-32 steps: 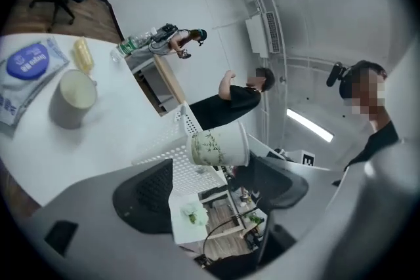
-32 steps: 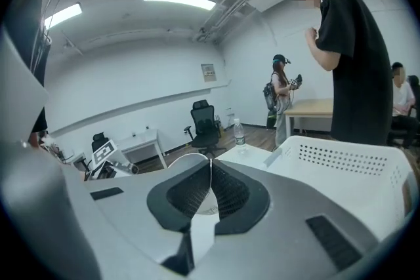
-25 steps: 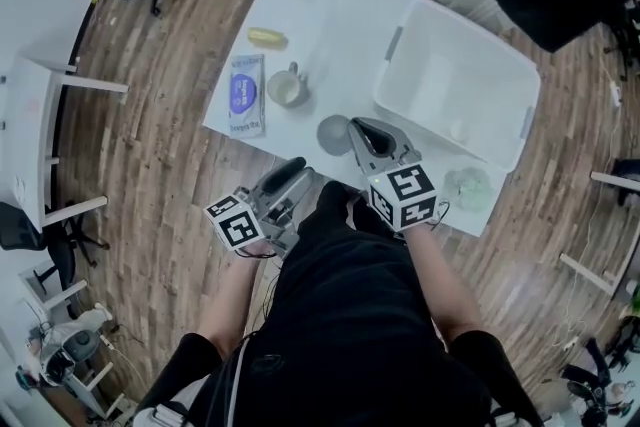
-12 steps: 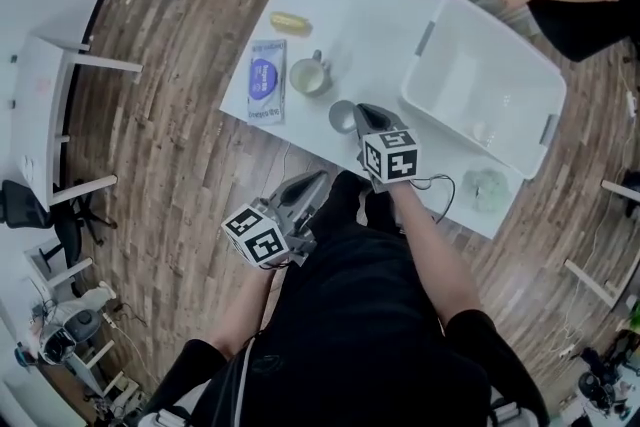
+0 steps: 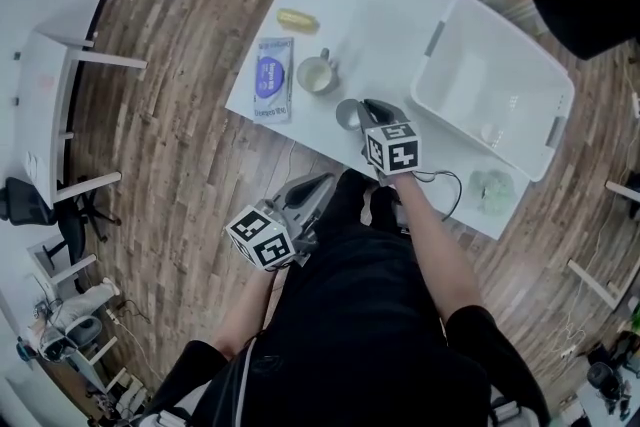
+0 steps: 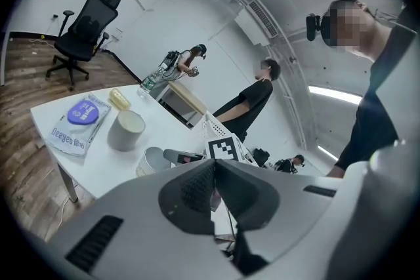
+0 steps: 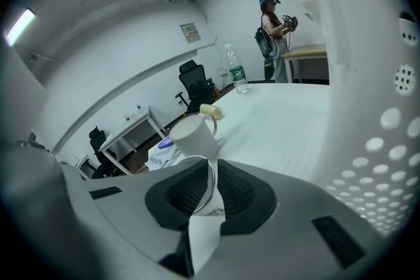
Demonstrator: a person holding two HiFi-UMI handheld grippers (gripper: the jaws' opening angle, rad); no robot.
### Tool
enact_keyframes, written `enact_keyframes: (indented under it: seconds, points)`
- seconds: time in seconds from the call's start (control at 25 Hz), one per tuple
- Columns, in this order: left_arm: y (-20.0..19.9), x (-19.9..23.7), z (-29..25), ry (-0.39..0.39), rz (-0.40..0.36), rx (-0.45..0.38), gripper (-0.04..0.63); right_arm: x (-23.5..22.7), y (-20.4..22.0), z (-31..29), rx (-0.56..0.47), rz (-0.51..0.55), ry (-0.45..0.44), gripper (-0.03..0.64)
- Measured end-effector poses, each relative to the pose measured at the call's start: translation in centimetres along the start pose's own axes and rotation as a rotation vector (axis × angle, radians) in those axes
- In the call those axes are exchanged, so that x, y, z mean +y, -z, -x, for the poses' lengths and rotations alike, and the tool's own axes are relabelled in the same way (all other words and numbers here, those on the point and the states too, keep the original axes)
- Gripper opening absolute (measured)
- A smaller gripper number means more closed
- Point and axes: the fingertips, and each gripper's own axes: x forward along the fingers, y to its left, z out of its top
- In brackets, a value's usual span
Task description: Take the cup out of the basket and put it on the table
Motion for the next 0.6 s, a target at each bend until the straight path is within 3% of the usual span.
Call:
enact_keyframes:
  seconds: [0.28,0.6]
  points:
    - [-0.2,-0.3,-1.0,0.024,-0.022,0.028,0.011,0.7,-0.9,0.9,-0.031,0.05,-0.001,0.08]
    - [-1.0,-0.9,-2.5,0.047,-0.093,0.063,0.01,2.9,-5.6,7.9,-0.192,0.118,-0.006,0.08]
